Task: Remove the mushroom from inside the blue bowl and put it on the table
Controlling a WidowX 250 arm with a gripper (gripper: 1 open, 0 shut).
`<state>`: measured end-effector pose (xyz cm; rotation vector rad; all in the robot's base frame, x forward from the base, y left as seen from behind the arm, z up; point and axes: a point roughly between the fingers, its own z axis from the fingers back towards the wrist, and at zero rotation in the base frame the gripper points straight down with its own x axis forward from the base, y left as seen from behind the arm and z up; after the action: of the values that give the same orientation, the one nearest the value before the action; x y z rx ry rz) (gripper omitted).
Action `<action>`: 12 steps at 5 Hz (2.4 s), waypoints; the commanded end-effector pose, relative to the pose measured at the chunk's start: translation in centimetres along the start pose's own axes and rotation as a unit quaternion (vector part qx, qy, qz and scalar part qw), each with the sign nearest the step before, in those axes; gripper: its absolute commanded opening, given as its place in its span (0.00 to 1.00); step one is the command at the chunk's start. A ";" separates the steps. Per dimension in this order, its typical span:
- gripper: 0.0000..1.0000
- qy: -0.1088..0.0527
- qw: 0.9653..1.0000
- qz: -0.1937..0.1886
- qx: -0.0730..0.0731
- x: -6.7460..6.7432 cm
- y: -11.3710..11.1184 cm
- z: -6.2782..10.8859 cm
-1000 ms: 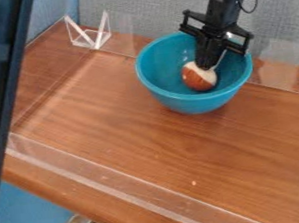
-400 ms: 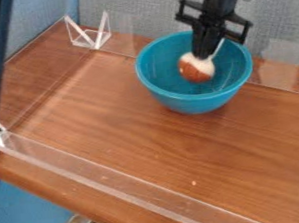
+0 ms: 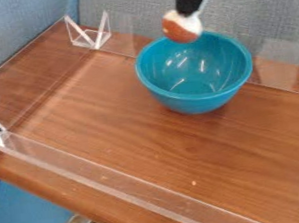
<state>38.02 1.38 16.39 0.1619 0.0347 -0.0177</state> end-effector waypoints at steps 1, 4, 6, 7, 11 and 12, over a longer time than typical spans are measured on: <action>0.00 -0.026 0.998 0.049 0.004 -1.4 4.1 1.9; 0.00 0.022 0.997 0.072 -0.001 -7.3 4.1 -1.4; 0.00 0.048 0.992 0.120 0.008 -10.4 5.4 -5.3; 0.00 0.066 0.986 0.150 0.006 -10.9 6.4 -7.4; 0.00 0.118 0.923 0.366 -0.027 -11.5 7.7 -9.7; 0.00 0.125 0.903 0.409 -0.033 -11.4 7.8 -10.0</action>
<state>25.97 10.19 6.83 0.1084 0.2775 0.8240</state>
